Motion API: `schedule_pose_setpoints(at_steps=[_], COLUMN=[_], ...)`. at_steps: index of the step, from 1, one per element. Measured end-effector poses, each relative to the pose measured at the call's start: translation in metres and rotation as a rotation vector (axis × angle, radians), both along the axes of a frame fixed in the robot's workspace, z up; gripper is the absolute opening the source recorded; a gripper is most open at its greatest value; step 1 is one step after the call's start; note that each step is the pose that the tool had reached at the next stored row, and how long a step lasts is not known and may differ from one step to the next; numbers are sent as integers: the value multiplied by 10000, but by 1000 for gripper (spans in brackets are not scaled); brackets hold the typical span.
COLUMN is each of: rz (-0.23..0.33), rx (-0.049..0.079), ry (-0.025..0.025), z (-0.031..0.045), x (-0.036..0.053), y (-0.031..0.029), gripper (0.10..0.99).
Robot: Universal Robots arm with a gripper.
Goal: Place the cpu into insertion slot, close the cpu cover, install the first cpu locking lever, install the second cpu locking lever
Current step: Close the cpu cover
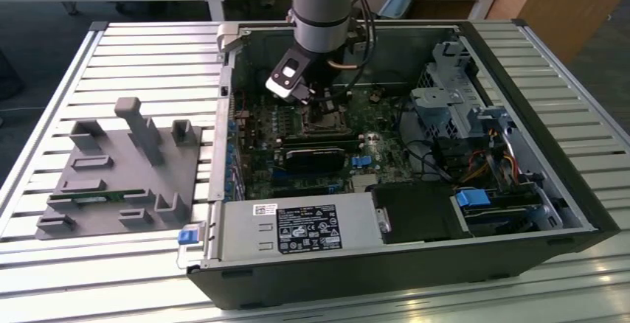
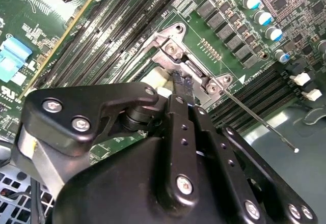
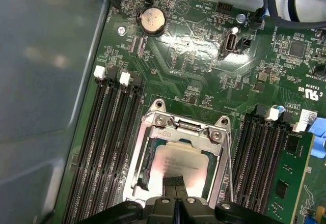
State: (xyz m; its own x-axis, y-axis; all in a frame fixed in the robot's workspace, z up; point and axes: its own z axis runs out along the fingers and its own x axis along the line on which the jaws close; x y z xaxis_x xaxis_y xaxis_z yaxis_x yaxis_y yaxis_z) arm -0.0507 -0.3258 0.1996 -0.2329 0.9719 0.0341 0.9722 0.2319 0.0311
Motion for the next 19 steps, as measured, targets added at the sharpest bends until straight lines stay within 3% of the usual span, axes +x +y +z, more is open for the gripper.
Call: schedule_pose_setpoints(at_steps=[5,9,11,19], rz=[0,1,-1,-3], rx=[22,20,22,19], ry=[-9,-6,-6,-4], z=[-6,91,93,94], x=[30,30,34,159], y=[5,5,5,4], gripper=[106,106,106,106])
